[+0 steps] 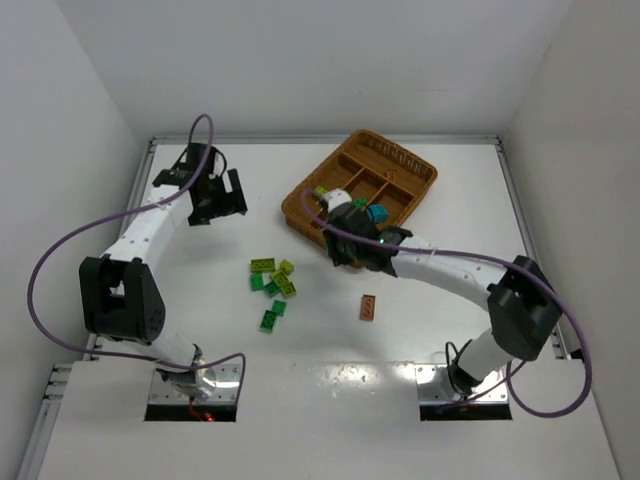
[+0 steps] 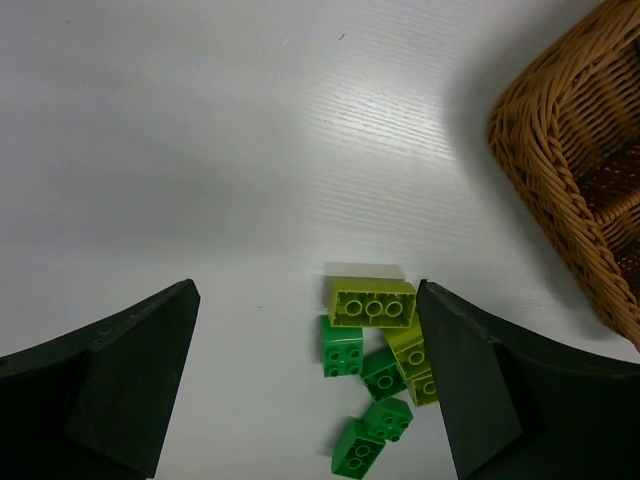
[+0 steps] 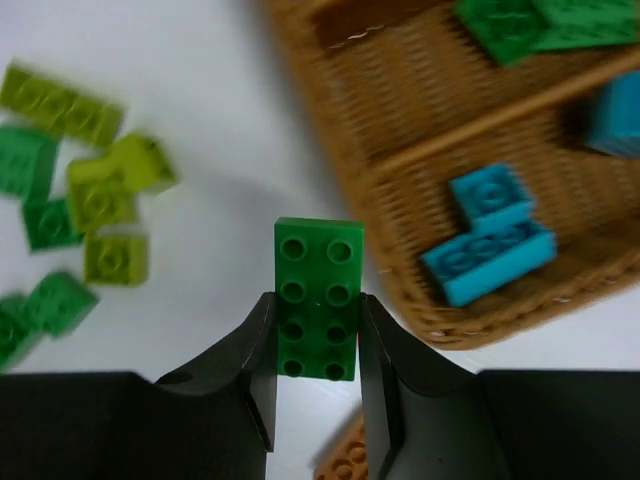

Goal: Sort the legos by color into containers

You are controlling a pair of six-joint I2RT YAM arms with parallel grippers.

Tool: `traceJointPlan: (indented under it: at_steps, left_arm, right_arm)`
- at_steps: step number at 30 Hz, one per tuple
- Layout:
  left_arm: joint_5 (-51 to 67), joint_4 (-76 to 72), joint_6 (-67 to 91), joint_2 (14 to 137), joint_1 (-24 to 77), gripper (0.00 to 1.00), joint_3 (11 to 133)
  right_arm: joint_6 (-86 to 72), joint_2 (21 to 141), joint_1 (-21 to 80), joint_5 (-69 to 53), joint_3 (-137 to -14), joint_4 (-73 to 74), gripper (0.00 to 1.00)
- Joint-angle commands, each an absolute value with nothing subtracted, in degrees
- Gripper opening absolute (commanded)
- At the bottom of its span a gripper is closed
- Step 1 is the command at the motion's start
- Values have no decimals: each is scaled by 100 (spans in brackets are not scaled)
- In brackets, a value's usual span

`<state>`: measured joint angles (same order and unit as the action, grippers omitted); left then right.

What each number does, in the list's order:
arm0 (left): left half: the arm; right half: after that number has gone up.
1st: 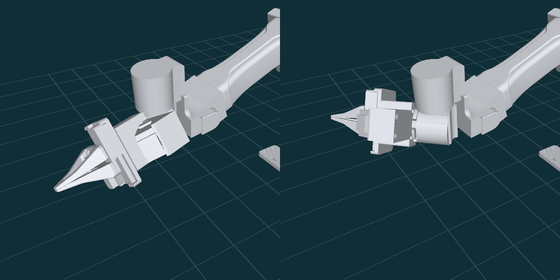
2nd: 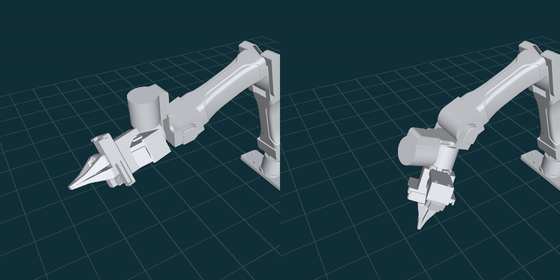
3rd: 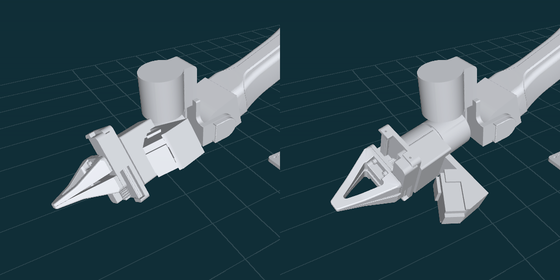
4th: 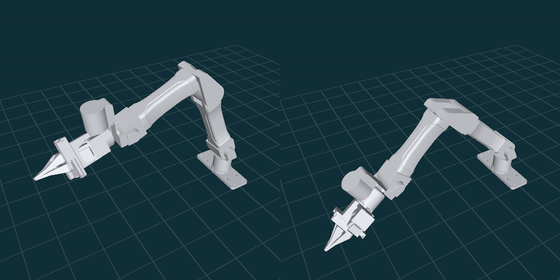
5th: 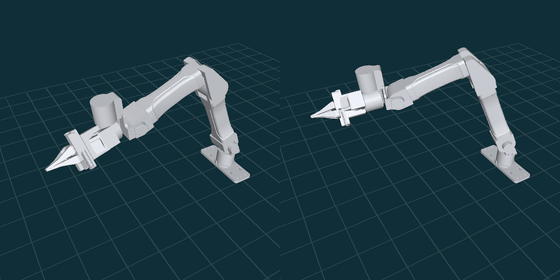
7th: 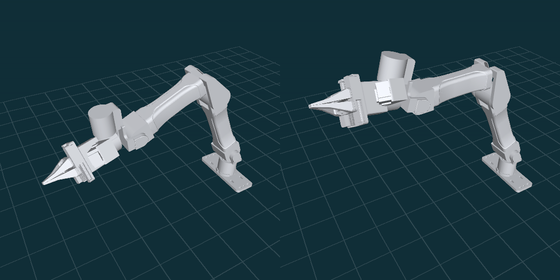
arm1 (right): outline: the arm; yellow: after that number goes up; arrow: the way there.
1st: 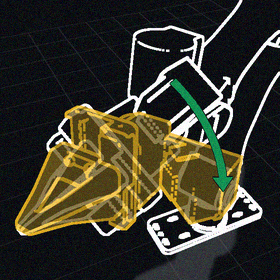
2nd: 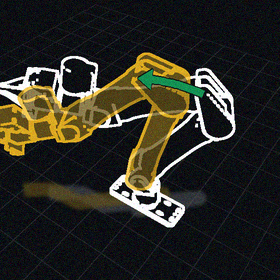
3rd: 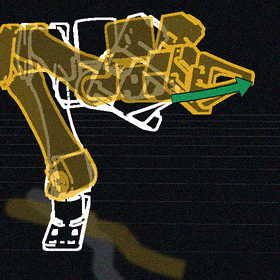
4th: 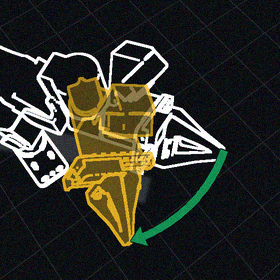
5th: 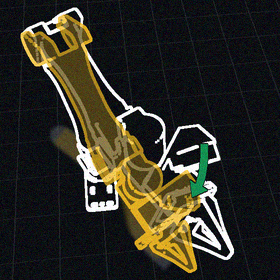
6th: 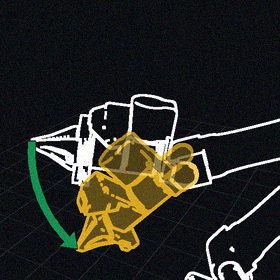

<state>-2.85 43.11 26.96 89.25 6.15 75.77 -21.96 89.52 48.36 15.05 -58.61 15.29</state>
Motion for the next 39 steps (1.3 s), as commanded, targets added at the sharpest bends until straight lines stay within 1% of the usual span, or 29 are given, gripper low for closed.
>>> traceJointPlan:
  at_steps: [1, 3, 4, 5, 6, 9, 11, 14, 16, 17, 18, 20, 23, 24, 25, 28, 30, 32, 33, 35, 36, 39]
  left_arm:
    - [-439, 4298, 2619, 8684, 765, 97, 7594]
    - [-439, 4298, 2619, 8684, 817, 97, 7533]
    - [-439, 4298, 2619, 8684, 817, 97, 7532]
    - [-518, 4350, 2619, 8684, 887, 97, 7532]
    - [-519, 4351, 2619, 8684, 888, 97, 7480]
    - [-519, 4411, 2619, 8745, 958, 97, 7479]
    - [-519, 4412, 2619, 8676, 958, 99, 7479]
    - [-519, 4474, 2619, 8675, 958, 99, 7479]
    - [-519, 4526, 2619, 8622, 958, 99, 7541]
    - [-571, 4526, 2619, 8622, 958, 99, 7541]
    - [-571, 4526, 2619, 8622, 958, 99, 7541]
    - [-571, 4526, 2619, 8622, 958, 99, 7602]
    - [-571, 4526, 2619, 8622, 958, 99, 7663]
    - [-571, 4526, 2619, 8622, 958, 99, 7664]
    - [-632, 4526, 2671, 8622, 958, 99, 7664]
    - [-799, 4526, 2733, 8622, 958, 99, 7664]
    - [-861, 4526, 2733, 8622, 958, 99, 7664]
    - [-914, 4526, 2856, 8622, 958, 99, 7664]
    - [-914, 4526, 2856, 8622, 958, 99, 7664]
    - [-914, 4526, 2917, 8692, 958, 99, 7664]
    - [-914, 4526, 2918, 8692, 958, 99, 7664]
    - [-967, 4526, 2979, 8692, 958, 99, 7664]
  right_arm:
    - [-2829, 9104, 4212, 1699, -6615, 1933, 23]
    - [-2961, 9420, 3791, 1504, -7020, 2108, 23]
    - [-2962, 9796, 3658, 1503, -7449, 2162, 25]
    - [-3014, 10009, 3595, 1503, -7897, 2284, 26]
    - [-3015, 10437, 3543, 1573, -8136, 2372, 26]
    - [-2962, 11054, 3315, 1573, -8945, 2443, 29]
    - [-2910, 11293, 3244, 1573, -9157, 2443, 31]
    - [-2961, 11697, 3112, 1503, -9623, 2583, 38]
    - [-3015, 11751, 3111, 1503, -9721, 2751, 48]
    - [-3015, 11638, 3111, 1503, -9642, 2690, 52]
    - [-3015, 11550, 3111, 1503, -9572, 2585, 58]
    - [-3015, 11365, 3111, 1450, -9343, 2514, 61]
    - [-3015, 10944, 3111, 1450, -8992, 2391, 61]
    - [-2910, 10794, 3190, 1450, -8687, 2278, 57]
    - [-2840, 10628, 3190, 1294, -8483, 2189, 56]
    - [-2769, 9759, 3532, 792, -7517, 1829, 55]
    - [-2682, 9563, 3892, 564, -6963, 1828, 55]
    - [-2541, 9449, 4217, 352, -6524, 1705, 58]
    - [-2453, 9396, 4593, 221, -6408, 1618, 60]
    - [-2364, 9517, 5086, 307, -6267, 1564, 63]
    - [-2364, 9519, 5089, 255, -6267, 1564, 64]
    - [-2303, 9694, 5519, 185, -6267, 1460, 64]
